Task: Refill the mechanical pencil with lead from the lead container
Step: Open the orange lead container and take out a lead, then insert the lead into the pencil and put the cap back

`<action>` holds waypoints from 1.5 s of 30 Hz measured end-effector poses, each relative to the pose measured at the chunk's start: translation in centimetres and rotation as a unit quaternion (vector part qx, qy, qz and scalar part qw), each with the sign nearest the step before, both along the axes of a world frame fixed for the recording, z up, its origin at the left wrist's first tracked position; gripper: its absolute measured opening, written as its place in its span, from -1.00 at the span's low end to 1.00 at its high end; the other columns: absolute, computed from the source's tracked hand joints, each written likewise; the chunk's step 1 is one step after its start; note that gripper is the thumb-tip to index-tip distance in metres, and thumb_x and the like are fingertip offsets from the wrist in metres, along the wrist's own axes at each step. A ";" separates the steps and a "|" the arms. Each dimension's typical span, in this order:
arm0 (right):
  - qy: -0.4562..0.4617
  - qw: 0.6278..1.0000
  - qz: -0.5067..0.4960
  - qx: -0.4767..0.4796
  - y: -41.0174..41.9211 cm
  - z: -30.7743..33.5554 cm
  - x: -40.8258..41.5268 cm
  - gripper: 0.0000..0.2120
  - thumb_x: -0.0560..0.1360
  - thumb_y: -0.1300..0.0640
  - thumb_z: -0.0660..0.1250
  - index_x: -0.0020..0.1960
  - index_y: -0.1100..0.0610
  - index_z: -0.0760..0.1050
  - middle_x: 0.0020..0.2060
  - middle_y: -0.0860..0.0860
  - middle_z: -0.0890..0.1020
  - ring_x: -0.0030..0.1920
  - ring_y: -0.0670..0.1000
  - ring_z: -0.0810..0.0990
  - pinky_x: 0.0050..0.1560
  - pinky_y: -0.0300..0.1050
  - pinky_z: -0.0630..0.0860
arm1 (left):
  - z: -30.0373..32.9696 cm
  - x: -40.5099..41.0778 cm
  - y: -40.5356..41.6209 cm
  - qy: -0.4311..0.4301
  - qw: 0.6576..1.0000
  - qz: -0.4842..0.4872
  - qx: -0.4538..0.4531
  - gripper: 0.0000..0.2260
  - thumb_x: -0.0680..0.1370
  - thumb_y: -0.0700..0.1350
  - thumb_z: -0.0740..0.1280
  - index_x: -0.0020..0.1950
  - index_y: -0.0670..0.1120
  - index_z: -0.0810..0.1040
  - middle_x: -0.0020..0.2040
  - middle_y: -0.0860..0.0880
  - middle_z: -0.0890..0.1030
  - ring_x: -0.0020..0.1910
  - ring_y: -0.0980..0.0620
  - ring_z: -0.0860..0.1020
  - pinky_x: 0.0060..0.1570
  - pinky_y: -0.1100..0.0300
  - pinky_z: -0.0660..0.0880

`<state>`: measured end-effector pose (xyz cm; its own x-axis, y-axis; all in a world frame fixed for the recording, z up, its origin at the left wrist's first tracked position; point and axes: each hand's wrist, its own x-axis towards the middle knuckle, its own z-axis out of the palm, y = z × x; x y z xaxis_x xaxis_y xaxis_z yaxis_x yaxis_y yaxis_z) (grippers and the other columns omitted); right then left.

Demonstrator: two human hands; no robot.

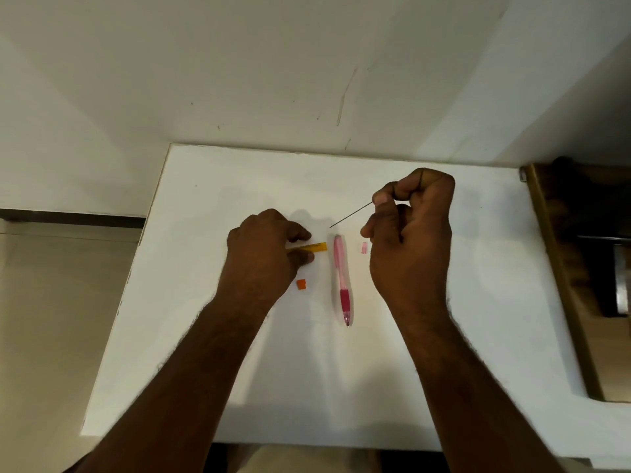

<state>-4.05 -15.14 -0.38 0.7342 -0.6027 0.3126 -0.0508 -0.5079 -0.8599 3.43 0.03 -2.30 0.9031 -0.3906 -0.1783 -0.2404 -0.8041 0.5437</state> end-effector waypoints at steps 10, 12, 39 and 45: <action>0.031 0.999 0.007 -0.019 0.3 0.4 -0.1 -0.87 0.63 0.12 0.21 0.08 0.04 0.24 -0.12 -0.11 0.55 -0.29 0.11 0.68 -0.20 0.11 0.63 | 1.8 -0.7 -0.7 0.029 0.971 -0.008 -0.237 -0.86 0.44 0.09 0.53 -0.05 0.09 0.72 -0.10 0.15 0.70 -0.06 0.17 0.60 -0.16 0.45 0.44; 0.037 0.999 0.008 -0.013 0.3 0.4 -0.1 -0.87 0.63 0.12 0.21 0.09 0.04 0.25 -0.11 -0.09 0.55 -0.28 0.11 0.68 -0.19 0.11 0.64 | 1.7 -0.9 -0.9 0.027 0.968 -0.010 -0.250 -0.94 0.49 0.03 0.51 -0.10 0.07 0.72 -0.13 0.15 0.70 -0.08 0.15 0.61 -0.19 0.38 0.49; 0.063 0.969 -0.097 0.220 -1.2 0.7 -0.1 -0.83 0.54 -0.03 0.44 -0.15 0.05 0.64 -0.27 -0.04 0.72 -0.35 -0.05 0.72 -0.16 0.04 0.68 | -1.3 -4.8 -4.1 0.016 0.993 0.008 0.117 -0.55 0.41 0.43 0.33 -0.15 0.04 0.57 -0.38 0.13 0.44 -0.26 0.04 0.56 -0.19 0.17 0.47; 0.046 0.963 -0.103 0.243 -1.2 1.0 -0.1 -0.81 0.58 -0.02 0.39 -0.16 0.02 0.59 -0.30 -0.03 0.72 -0.34 0.00 0.74 -0.26 -0.02 0.65 | 0.0 -4.7 -4.0 -0.008 0.998 0.032 0.059 -0.74 0.39 0.20 0.37 -0.23 0.02 0.60 -0.34 0.08 0.57 -0.30 0.05 0.57 -0.33 0.23 0.44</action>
<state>-4.15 -16.33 0.60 0.5949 -0.7969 -0.1048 -0.1949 -0.0165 -0.9807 -1.24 -3.98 -2.30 0.9289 -0.3087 -0.2046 -0.1945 -0.8768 0.4398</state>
